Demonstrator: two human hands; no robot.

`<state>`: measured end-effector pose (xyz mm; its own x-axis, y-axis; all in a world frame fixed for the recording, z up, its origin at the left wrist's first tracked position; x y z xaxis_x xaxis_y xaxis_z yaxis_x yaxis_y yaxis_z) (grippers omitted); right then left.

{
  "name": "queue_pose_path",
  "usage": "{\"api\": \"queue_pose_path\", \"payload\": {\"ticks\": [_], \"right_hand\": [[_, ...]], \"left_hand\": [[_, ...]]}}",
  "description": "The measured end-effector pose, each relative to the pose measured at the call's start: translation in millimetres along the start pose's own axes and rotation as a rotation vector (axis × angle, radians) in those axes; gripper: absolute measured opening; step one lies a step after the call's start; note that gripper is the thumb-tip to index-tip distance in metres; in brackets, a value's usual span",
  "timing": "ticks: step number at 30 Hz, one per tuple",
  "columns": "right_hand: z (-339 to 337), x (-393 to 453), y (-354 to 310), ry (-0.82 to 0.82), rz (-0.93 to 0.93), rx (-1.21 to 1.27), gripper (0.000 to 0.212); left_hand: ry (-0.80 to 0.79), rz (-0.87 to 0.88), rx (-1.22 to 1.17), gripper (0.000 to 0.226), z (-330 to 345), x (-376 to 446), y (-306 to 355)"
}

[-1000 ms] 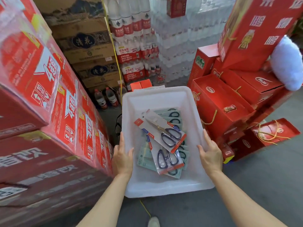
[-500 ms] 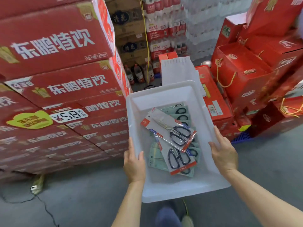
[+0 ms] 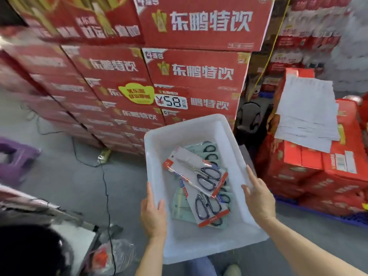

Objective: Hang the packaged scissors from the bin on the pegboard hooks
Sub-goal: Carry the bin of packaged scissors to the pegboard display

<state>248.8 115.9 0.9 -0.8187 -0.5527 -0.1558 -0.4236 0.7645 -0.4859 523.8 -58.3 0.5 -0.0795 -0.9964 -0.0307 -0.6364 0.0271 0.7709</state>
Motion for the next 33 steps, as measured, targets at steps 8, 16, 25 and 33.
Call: {"api": "queue_pose_path", "payload": {"ticks": [8, 16, 25, 33], "right_hand": [[57, 44, -151, -0.094, -0.242, -0.016, 0.066], [115, 74, -311, -0.203, -0.400, 0.072, 0.060], [182, 136, -464, -0.231, -0.645, 0.032, 0.066], [239, 184, -600, -0.284, -0.869, 0.097, 0.065]], "left_hand": [[0.180, -0.081, 0.020, 0.072, -84, 82, -43], [0.306, -0.189, -0.005, 0.068, -166, 179, -81], [0.467, -0.332, 0.008, 0.072, -225, 280, -102], [0.651, -0.399, 0.050, 0.070, -260, 359, -117]]}}
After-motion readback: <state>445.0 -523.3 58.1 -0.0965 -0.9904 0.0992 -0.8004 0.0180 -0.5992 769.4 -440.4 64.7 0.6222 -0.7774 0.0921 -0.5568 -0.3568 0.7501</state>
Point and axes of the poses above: each hand's wrist, its own x-axis towards the middle knuckle, its own z-axis out of the palm, y = z × x, the point moved 5 cm from there along x, towards the middle knuckle, and after that the axes turned 7 degrees about -x, right-handed, at the moved point
